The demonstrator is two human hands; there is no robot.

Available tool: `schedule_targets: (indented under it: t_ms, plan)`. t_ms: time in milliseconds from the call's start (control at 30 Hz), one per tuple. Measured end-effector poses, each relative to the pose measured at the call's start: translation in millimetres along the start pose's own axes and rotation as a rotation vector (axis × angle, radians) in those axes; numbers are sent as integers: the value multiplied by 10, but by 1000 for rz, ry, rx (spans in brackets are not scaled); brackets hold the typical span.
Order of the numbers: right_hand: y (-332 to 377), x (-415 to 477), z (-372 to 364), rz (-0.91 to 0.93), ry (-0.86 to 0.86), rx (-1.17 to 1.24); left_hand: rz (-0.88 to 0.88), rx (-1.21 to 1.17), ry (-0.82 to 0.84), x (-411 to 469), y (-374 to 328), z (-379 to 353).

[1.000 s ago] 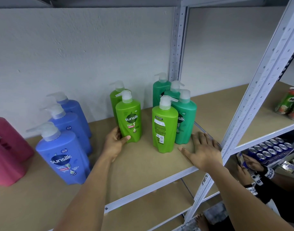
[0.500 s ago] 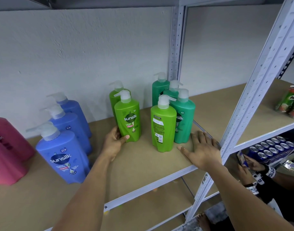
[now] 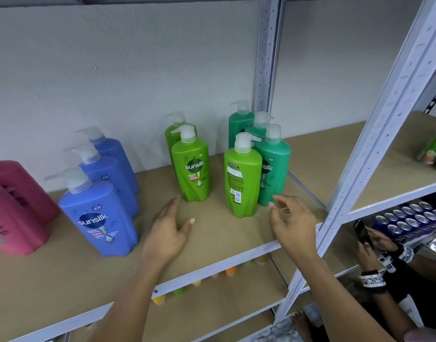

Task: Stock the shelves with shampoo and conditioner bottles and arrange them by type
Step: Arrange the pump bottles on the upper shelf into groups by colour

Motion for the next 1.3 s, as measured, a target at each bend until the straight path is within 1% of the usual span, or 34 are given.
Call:
schedule_targets:
  t_ms: [33, 100, 133, 167, 233, 367, 433, 567, 633, 700, 733, 833, 867, 900, 1000, 1067, 1167, 1300]
  plan:
    - [49, -11, -76, -78, 37, 90, -53, 107, 23, -116, -28, 29]
    - [114, -20, -325, -257, 195, 240, -130, 261, 62, -292, -61, 74]
    - [133, -30, -454, -312, 269, 280, -156, 296, 73, -349, -67, 94]
    - [145, -38, -575, -329, 323, 305, -172, 314, 90, -395, -76, 111]
    - [171, -30, -708, -315, 348, 298, -188, 349, 140, -454, -63, 113]
    - [222, -34, -757, -240, 280, 163, -220, 409, 254, -516, 5, 49]
    - [309, -69, -761, -203, 256, 159, -225, 420, 295, -522, 15, 44]
    - [487, -202, -777, -166, 253, 232, -239, 413, 297, -560, 35, 76]
    - [536, -252, -809, -174, 295, 264, -242, 415, 284, -598, 49, 103]
    - [514, -273, -896, -264, 425, 343, -243, 429, 277, -629, 67, 119]
    - [492, -269, -950, -356, 515, 439, -244, 432, 274, -637, 64, 128]
    - [432, -233, -1102, -698, 754, 857, -234, 423, 273, -641, 62, 134]
    - [429, -228, -1144, -772, 833, 945, -229, 417, 271, -639, 65, 133]
    - [430, -241, -1185, -801, 913, 985, -227, 409, 266, -638, 67, 134]
    - [437, -313, -1270, -748, 1096, 917, -224, 376, 250, -639, 62, 149]
    - [444, -352, -1304, -709, 1148, 841, -219, 364, 248, -637, 62, 157]
    - [449, -365, -1320, -646, 1137, 772, -217, 355, 252, -632, 44, 160]
    - [467, -391, -1308, -551, 1076, 678, -222, 359, 247, -638, 53, 161]
Point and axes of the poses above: each hand's wrist, its own x-axis towards the middle knuckle, its own z-axis out of the back of the hand, y = z × x, the point moved 9 cm from there along x, towards the middle knuckle, and after that the axes turned 14 degrees about -y, right-handed, at the moved point
